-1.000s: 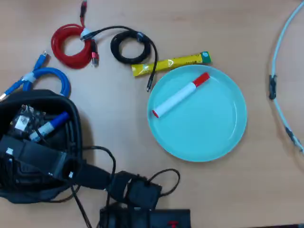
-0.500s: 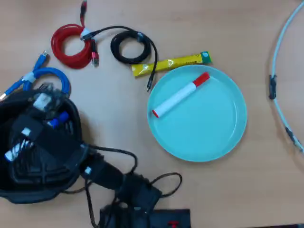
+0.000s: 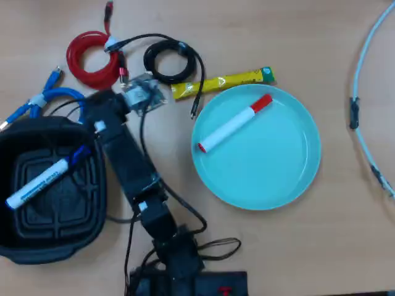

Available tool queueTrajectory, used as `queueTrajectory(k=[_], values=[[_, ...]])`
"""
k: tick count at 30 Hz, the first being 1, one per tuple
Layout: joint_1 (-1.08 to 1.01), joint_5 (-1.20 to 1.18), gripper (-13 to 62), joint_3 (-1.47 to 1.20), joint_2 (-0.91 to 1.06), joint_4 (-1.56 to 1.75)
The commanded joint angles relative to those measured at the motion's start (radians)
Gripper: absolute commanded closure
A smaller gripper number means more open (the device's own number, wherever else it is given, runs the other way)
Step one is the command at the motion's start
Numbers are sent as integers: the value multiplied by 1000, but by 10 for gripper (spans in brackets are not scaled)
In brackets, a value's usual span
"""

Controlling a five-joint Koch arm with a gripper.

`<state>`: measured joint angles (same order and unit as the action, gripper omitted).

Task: Pick up the blue pen and put it in the black bowl

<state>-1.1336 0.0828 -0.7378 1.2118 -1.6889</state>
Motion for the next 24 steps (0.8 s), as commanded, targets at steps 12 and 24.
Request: queueTrajectory(k=[12,24], values=[[-187,25,174,-887,175,779],[-293,32,183,-1499,250,1485]])
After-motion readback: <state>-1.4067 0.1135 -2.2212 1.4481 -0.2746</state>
